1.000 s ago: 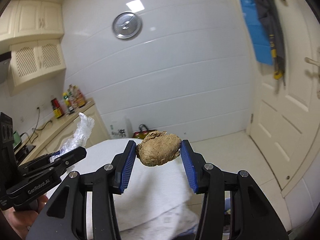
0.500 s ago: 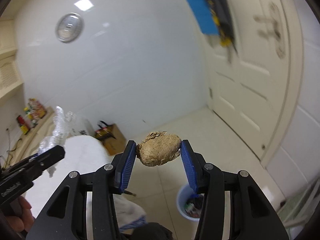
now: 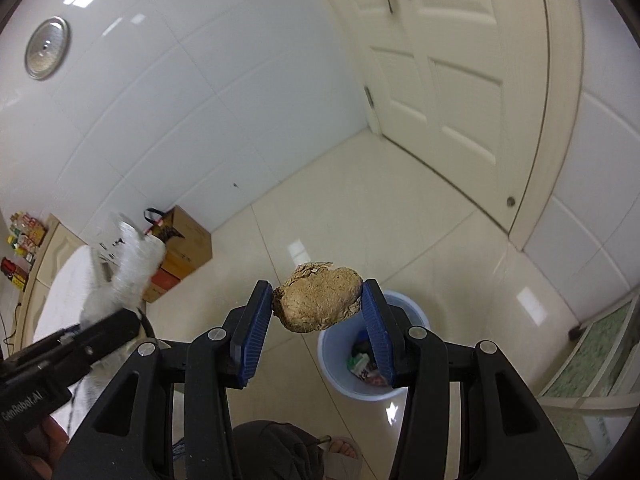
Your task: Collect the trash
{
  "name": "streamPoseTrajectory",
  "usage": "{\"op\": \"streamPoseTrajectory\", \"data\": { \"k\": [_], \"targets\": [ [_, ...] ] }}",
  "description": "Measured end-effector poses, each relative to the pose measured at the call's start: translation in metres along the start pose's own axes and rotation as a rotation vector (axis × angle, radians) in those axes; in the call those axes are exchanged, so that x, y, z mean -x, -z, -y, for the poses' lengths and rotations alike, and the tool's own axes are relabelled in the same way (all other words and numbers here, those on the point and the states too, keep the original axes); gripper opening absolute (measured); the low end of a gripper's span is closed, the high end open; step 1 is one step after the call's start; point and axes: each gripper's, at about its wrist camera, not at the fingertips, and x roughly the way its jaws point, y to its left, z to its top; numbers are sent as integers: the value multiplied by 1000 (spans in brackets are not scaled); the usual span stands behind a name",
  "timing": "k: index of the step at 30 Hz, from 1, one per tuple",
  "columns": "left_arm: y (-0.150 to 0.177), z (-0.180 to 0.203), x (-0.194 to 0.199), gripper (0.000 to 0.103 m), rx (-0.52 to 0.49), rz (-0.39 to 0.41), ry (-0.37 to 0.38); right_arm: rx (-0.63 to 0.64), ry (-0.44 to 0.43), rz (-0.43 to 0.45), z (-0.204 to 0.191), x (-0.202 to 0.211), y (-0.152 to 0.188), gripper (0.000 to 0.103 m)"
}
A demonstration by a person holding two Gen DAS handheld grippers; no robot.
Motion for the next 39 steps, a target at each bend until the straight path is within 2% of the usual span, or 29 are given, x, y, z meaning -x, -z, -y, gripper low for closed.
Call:
{"op": "streamPoseTrajectory", "data": {
  "k": [13, 15, 17, 19, 20, 22, 24, 27, 33, 39],
  "targets": [
    [-46, 5, -100, 29, -20, -165, 1, -59, 13, -71, 23, -41, -1, 47],
    [-51, 7, -113, 39, -34, -192, -18, -69, 11, -85, 27, -47, -2, 49],
    [-57, 10, -125, 74, -44, -203, -50, -79, 12, -100, 30, -51, -3, 49],
    [-62, 11, -130, 89, -51, -189, -76, -91, 17, -107, 33, -53, -2, 64],
    [-63, 11, -131, 95, -50, -184, -81, -102, 15, -105, 35, -53, -2, 68],
    [-65, 7, -131, 98, -37, -172, -90, -118, 10, -96, 38, -50, -1, 79],
    [-66, 5, -131, 100, -27, -162, -107, -129, 16, -88, 40, -48, -2, 85],
    [-62, 5, -125, 100, -22, -142, -125, -136, 36, -78, 39, -44, -2, 103],
    [-42, 18, -94, 101, -25, -85, -139, -141, 88, -65, 33, -31, -5, 103],
    [-20, 9, -32, 101, -25, -2, -125, -116, 80, -18, 11, 2, -7, 103]
  ]
}}
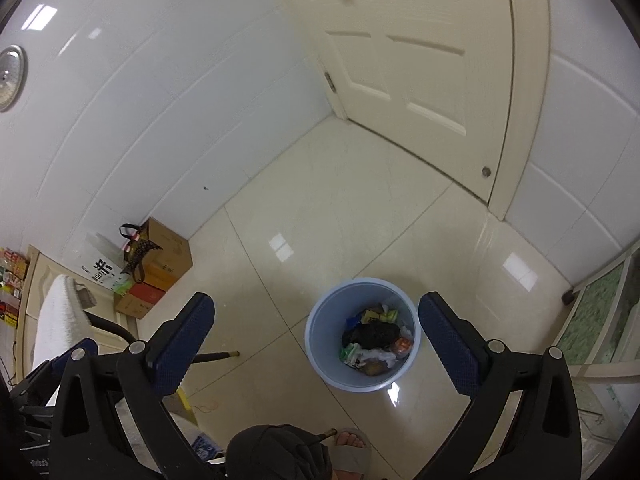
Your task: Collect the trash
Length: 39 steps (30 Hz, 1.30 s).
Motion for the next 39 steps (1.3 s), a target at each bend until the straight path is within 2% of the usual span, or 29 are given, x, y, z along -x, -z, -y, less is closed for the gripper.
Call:
{"op": "streamPoseTrajectory", "data": {
  "k": [4, 9, 16, 23, 27, 35, 39],
  "targets": [
    [21, -21, 57, 101, 16, 85, 12, 24, -27, 47, -23, 34, 2, 103],
    [58, -51, 148, 102, 54, 237, -3, 98, -70, 117, -68, 83, 12, 103],
    [133, -86, 276, 102, 91, 438, -92, 246, -151, 209, -149, 150, 39, 103],
    [230, -120, 383, 102, 152, 579, -217, 395, -233, 288, -230, 213, 86, 103],
    [290, -121, 432, 102, 182, 644, -309, 461, -267, 324, -264, 242, 119, 103],
    [405, -116, 509, 102, 267, 726, -429, 565, -318, 377, -316, 281, 178, 103],
    [449, -96, 525, 103, 293, 750, -488, 597, -341, 382, -332, 292, 201, 103]
  ]
}}
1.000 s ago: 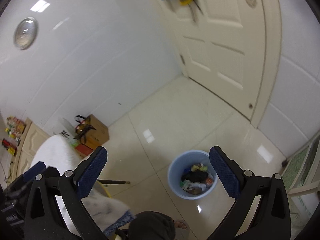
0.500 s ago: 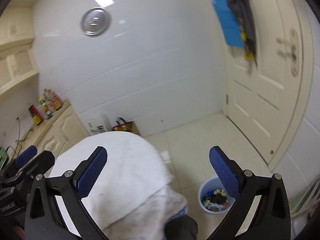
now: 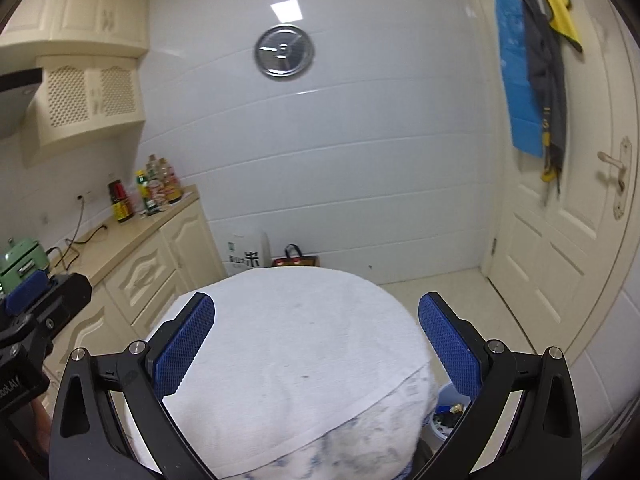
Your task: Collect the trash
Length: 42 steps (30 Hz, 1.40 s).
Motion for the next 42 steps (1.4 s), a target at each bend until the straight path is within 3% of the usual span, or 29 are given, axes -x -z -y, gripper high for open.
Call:
{"op": "streamPoseTrajectory", "data": {
  "k": [6, 11, 22, 42],
  "targets": [
    [22, 6, 31, 102, 38, 0, -46, 47, 7, 9, -33, 13, 14, 103],
    [24, 4, 32, 102, 57, -5, -73, 78, 11, 6, -47, 18, 26, 103],
    [5, 19, 23, 102, 66, -9, -98, 102, 11, 12, -56, 26, 36, 103],
    [9, 59, 20, 102, 81, -6, -109, 111, -4, 19, -60, 24, 32, 103]
  ]
}}
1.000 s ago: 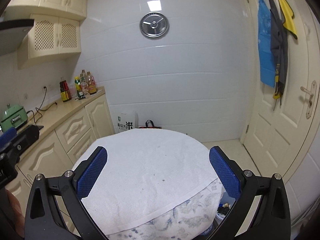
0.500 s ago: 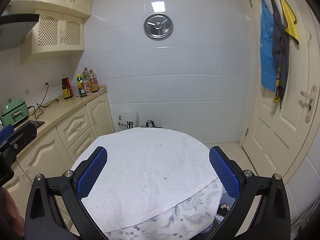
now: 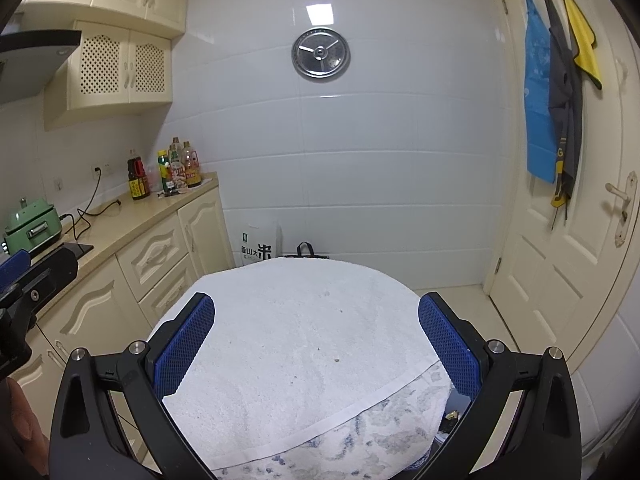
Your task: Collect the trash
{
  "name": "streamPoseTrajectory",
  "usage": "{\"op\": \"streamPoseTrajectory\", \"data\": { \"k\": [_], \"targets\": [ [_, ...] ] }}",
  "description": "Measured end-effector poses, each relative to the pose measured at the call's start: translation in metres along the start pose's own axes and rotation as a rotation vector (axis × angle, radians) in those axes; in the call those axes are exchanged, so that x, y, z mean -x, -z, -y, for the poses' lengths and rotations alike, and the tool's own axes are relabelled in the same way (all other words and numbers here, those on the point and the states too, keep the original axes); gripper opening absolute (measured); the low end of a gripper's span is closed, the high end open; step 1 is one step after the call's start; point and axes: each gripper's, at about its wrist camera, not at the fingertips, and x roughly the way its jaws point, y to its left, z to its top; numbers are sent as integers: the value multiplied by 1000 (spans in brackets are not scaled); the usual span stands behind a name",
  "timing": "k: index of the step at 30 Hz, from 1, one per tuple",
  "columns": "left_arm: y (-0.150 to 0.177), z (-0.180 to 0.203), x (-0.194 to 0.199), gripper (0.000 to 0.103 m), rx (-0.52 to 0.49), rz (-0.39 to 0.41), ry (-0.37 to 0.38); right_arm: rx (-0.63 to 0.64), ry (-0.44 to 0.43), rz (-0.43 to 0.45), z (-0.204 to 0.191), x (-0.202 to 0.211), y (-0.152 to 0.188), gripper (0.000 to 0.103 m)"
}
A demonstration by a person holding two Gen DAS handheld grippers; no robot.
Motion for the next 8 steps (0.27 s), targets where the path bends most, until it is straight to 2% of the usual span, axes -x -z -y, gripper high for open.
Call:
{"op": "streamPoseTrajectory", "data": {
  "k": [8],
  "targets": [
    [7, 18, -1, 102, -1, 8, 9, -11, -8, -11, 4, -4, 1, 103]
  ]
}}
